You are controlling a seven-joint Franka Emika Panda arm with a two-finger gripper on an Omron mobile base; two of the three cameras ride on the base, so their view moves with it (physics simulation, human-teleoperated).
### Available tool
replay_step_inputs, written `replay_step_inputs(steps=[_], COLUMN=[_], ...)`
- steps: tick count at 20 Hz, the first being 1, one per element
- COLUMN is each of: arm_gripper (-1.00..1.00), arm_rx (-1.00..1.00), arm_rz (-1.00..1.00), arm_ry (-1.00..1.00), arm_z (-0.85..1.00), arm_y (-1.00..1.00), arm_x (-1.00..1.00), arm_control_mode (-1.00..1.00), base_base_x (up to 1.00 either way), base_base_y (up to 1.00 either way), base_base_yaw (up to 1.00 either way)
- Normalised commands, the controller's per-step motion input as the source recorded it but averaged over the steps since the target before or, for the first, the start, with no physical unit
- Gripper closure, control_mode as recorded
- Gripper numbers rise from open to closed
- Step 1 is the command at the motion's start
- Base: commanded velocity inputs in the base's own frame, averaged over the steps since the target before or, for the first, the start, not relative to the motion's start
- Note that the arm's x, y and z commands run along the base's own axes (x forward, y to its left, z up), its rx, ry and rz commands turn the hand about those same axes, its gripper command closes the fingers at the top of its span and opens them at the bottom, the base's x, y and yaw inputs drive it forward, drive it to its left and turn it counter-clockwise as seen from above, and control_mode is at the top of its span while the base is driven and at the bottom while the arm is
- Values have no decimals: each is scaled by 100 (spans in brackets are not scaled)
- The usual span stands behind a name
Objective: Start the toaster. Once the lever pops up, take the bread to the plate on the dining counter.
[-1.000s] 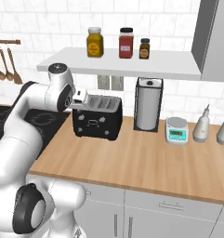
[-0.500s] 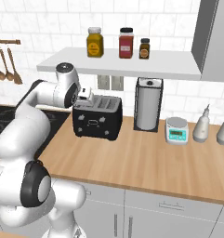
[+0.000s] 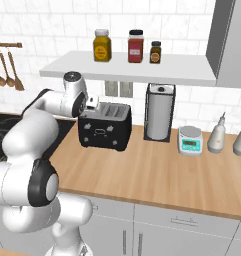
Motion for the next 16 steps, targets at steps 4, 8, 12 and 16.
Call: replay_step_inputs(steps=[4, 8, 12, 16], arm_gripper=[100, 100, 100, 100], arm_rx=[0, 0, 0, 0], arm_rz=[0, 0, 0, 0], arm_ry=[0, 0, 0, 0], arm_z=[-23, -30, -30, -23], arm_y=[10, 0, 0, 0], arm_x=[8, 5, 10, 11], arm_control_mode=[-100, -100, -100, -100], base_base_x=[0, 0, 0, 0], base_base_y=[0, 0, 0, 0], base_base_yaw=[0, 0, 0, 0])
